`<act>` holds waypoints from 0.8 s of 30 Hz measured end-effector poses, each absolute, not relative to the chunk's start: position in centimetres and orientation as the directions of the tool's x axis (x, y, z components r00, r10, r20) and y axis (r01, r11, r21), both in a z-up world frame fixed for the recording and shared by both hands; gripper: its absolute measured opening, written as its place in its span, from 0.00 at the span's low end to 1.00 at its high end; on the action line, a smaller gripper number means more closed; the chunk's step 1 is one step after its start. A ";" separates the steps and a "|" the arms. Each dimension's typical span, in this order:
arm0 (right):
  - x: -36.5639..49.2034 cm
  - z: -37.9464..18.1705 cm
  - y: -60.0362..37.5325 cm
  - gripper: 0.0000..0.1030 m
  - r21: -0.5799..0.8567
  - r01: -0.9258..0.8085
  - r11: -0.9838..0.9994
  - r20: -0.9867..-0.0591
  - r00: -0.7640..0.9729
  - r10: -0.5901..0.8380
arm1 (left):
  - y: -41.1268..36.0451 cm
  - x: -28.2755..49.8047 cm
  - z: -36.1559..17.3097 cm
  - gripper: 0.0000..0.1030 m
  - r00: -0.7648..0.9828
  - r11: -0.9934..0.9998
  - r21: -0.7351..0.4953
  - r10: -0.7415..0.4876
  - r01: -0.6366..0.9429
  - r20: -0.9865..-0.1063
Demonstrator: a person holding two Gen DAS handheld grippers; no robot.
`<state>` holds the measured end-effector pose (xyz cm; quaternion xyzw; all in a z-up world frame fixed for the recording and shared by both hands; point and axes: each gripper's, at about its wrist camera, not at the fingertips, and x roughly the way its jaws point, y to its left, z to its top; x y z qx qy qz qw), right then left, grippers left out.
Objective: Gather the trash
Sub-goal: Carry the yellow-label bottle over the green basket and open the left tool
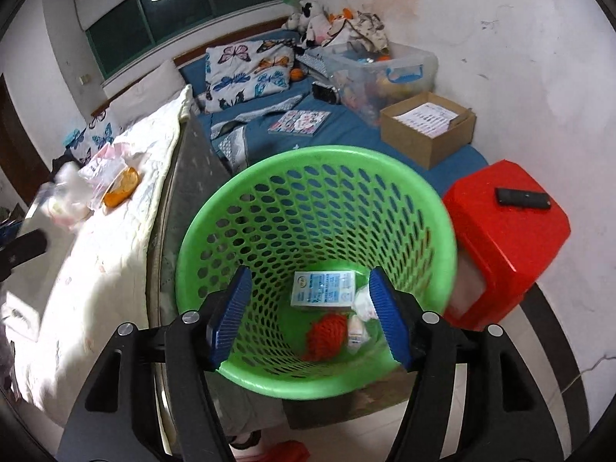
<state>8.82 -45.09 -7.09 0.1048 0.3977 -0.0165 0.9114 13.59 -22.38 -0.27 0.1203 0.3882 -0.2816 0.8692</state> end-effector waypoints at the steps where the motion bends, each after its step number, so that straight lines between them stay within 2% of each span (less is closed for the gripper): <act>1: 8.4 -6.9 -45.4 0.64 0.180 0.119 0.977 -0.724 0.688 0.050 | -23.7 14.1 -0.6 0.42 0.526 0.803 -0.009 -0.399 0.596 -0.751; 11: 5.4 -7.2 -47.9 0.65 0.212 0.175 0.961 -0.718 0.695 0.032 | -32.4 16.8 -3.5 0.42 0.440 0.745 -0.002 -0.397 0.667 -0.805; 19: 4.8 -7.9 -48.5 0.65 0.244 0.196 0.950 -0.723 0.689 0.043 | -35.8 18.4 -3.6 0.43 0.433 0.741 -0.019 -0.413 0.671 -0.801; 20: 4.7 -7.8 -48.4 0.65 0.245 0.195 0.950 -0.723 0.690 0.045 | -35.8 18.4 -3.5 0.51 0.439 0.742 -0.019 -0.416 0.670 -0.796; 23: 4.7 -7.6 -48.3 0.65 0.247 0.192 0.950 -0.718 0.694 0.046 | -35.9 18.4 -2.6 0.62 0.460 0.744 -0.033 -0.446 0.667 -0.768; 24: 4.7 -7.5 -48.3 0.65 0.247 0.191 0.950 -0.717 0.696 0.047 | -35.7 18.3 -2.3 0.63 0.461 0.745 -0.042 -0.455 0.665 -0.762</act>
